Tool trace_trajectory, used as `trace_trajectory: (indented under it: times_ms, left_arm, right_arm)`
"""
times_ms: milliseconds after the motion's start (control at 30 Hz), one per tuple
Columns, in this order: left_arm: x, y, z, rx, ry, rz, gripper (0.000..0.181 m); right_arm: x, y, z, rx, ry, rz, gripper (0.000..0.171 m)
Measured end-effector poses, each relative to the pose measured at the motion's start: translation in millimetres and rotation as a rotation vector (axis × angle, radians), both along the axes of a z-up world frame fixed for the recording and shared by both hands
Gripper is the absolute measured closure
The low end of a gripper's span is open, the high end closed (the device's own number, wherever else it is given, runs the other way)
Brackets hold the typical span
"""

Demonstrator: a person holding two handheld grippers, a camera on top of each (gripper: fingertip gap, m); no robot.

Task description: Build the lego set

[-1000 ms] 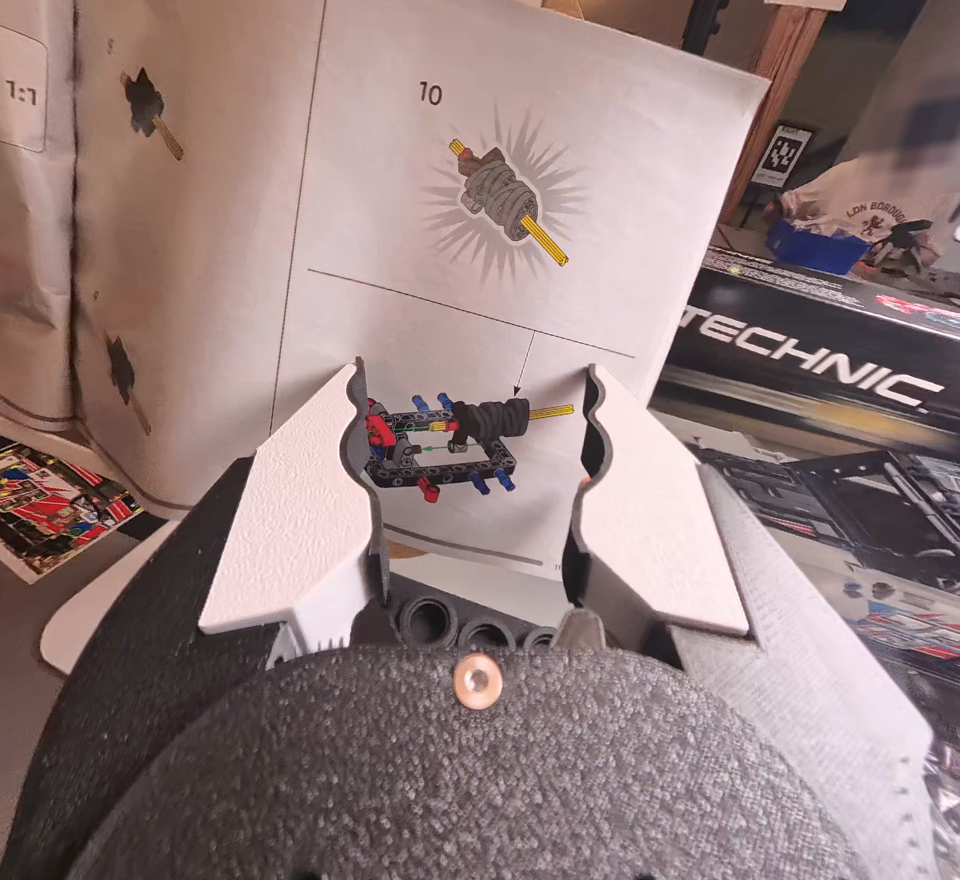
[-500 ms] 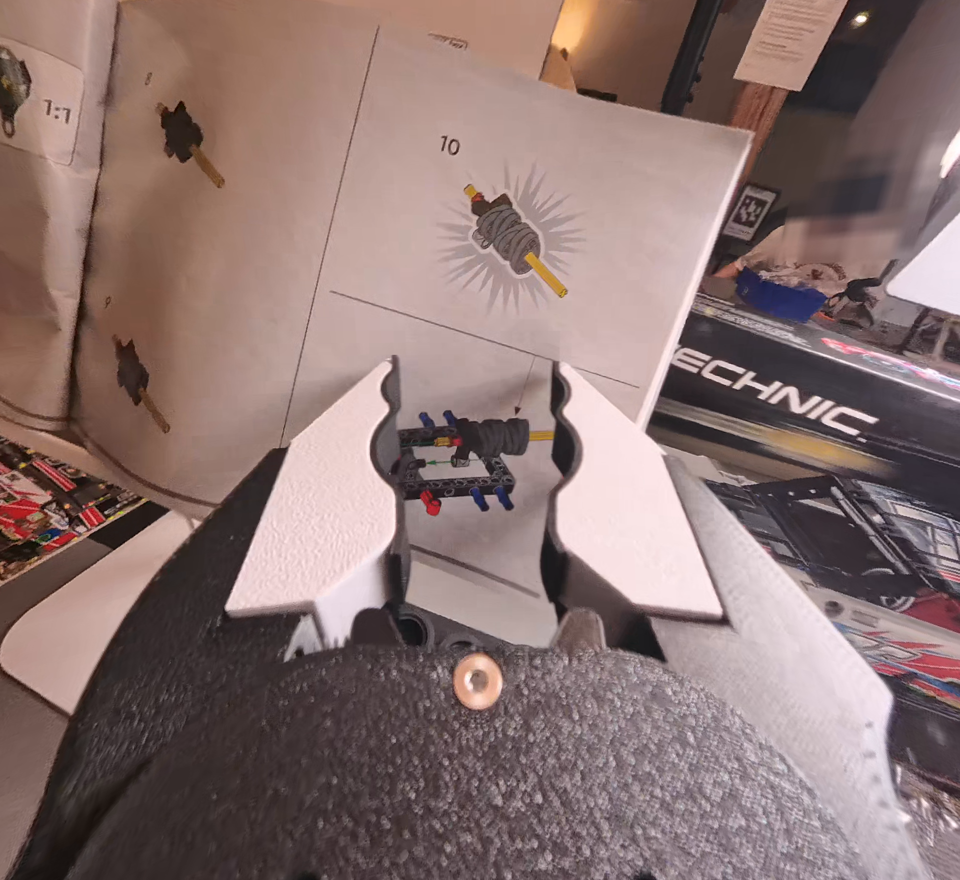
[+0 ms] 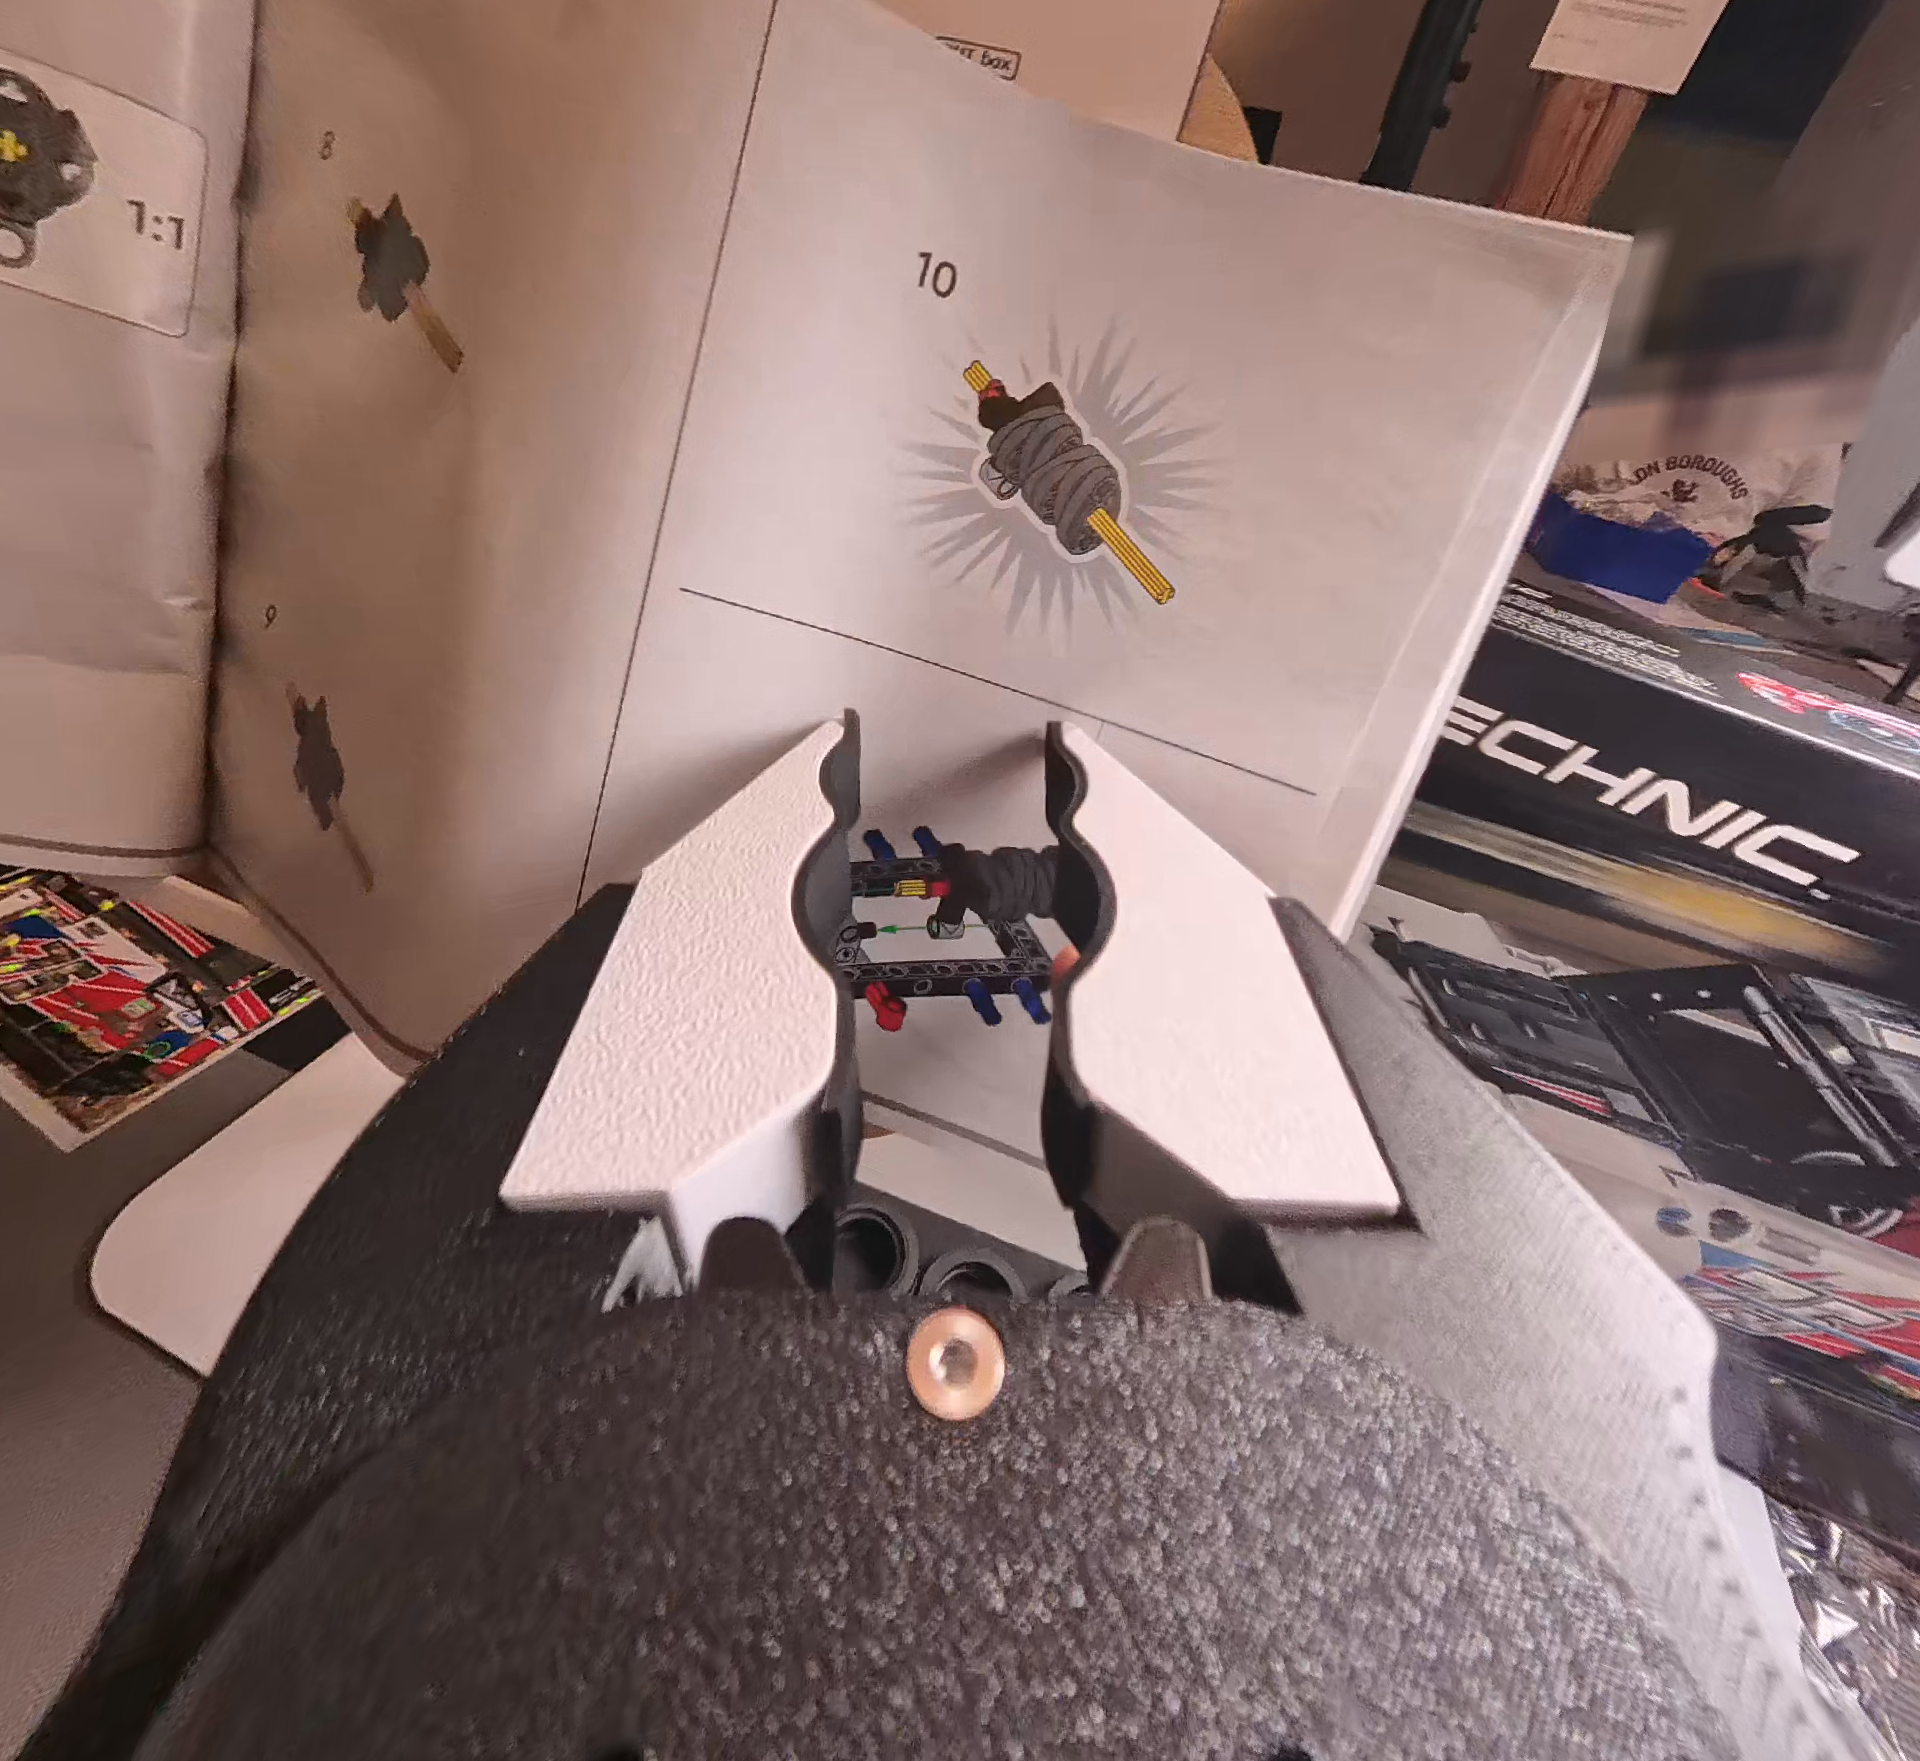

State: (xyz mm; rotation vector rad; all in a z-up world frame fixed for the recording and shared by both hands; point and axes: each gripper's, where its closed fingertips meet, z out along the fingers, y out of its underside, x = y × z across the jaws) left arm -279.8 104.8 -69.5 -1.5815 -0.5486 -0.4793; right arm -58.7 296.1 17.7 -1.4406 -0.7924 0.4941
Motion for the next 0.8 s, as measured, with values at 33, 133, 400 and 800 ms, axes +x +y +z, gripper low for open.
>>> trace_trajectory:
  times_ms: [33, 133, 400, 800]
  left_arm:
    - [-1, -3, 1, 0.004, -0.007, -0.003, 0.147]
    - [-6, -16, 2, 0.010, -0.031, -0.006, 0.148]
    - [-40, -62, -9, 0.057, -0.062, 0.164, 0.150]
    - [85, -29, 122, 0.124, 0.747, 0.022, 0.143]
  right_arm:
    - [-2, -3, -1, -0.003, -0.006, 0.014, 0.141]
    - [-2, -10, 2, 0.015, 0.006, 0.044, 0.136]
    - [-7, -27, 8, 0.082, -0.029, 0.066, 0.107]
    - [-11, 5, 5, -0.012, -0.008, -0.034, 0.057]
